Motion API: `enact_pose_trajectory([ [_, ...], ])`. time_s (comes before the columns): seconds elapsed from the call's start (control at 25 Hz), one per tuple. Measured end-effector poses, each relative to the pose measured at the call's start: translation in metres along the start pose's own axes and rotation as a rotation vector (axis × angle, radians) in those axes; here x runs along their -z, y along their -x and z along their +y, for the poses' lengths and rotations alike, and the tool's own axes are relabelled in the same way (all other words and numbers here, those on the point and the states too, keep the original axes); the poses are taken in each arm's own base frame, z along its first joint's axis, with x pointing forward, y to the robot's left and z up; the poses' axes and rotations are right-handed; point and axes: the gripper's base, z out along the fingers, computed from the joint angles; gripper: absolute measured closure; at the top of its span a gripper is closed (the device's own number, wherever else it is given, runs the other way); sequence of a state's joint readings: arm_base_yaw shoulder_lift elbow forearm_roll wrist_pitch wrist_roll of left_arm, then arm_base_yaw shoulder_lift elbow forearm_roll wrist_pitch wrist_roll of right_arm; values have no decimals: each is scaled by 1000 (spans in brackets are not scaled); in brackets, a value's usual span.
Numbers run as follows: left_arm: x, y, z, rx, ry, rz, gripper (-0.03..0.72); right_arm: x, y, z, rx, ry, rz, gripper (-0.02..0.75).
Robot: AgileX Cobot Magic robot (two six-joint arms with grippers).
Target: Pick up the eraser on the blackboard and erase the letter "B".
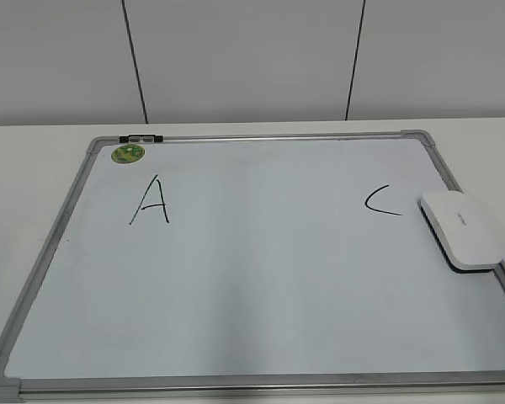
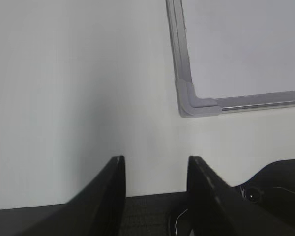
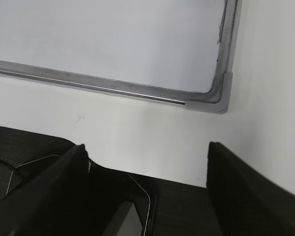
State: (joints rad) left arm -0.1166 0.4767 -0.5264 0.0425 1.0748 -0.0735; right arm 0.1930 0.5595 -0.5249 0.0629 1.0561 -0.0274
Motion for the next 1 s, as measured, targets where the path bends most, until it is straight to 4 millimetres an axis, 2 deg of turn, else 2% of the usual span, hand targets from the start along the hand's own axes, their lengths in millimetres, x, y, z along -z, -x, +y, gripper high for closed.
enact_pose_trajectory([
  [0.2,5,-4,1,0,1,-37,377,12,-9,-1,15,-20,-87,184],
  [0.6,5,-4,1,-6,4,-39,377,11,-4,-5,62,-64,-155,184],
  [0.84,5,-4,1,-8,4,-39,378,9,-4,-4,71,-58,-162,184],
  [1.0,5,-4,1,-14,1,-39,379,11,-9,-4,68,-50,-104,184],
])
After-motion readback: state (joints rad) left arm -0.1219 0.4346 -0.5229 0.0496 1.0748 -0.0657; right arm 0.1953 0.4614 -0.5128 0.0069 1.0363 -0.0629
